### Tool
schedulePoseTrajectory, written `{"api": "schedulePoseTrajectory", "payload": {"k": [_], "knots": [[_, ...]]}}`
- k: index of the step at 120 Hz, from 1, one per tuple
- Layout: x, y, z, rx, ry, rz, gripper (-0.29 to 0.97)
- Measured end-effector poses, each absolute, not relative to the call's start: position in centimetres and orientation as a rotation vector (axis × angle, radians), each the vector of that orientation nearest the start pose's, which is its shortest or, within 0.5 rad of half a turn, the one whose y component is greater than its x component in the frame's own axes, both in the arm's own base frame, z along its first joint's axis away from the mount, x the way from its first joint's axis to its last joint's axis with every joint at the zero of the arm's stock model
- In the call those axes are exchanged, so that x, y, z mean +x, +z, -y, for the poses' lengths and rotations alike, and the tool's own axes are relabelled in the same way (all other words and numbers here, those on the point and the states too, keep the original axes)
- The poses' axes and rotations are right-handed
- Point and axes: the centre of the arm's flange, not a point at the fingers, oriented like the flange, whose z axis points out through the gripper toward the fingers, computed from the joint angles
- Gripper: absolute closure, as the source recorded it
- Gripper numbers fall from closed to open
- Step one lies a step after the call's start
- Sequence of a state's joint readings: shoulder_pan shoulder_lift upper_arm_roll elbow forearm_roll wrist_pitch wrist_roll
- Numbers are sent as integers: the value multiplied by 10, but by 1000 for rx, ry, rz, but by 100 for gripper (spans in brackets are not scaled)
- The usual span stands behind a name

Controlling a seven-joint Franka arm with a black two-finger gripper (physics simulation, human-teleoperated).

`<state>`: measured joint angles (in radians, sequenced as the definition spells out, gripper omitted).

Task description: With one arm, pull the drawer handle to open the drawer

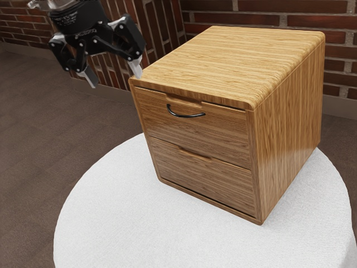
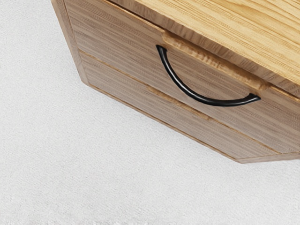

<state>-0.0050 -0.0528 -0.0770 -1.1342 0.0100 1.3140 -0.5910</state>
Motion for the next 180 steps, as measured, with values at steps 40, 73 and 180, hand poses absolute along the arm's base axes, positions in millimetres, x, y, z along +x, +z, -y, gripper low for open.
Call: {"api": "schedulePoseTrajectory", "payload": {"k": [40,73,180], "knots": [[425,737,22,-2876,-229,1498,2],[449,716,28,-2800,-342,1828,3],[526,664,32,-2621,-477,2269,6]]}}
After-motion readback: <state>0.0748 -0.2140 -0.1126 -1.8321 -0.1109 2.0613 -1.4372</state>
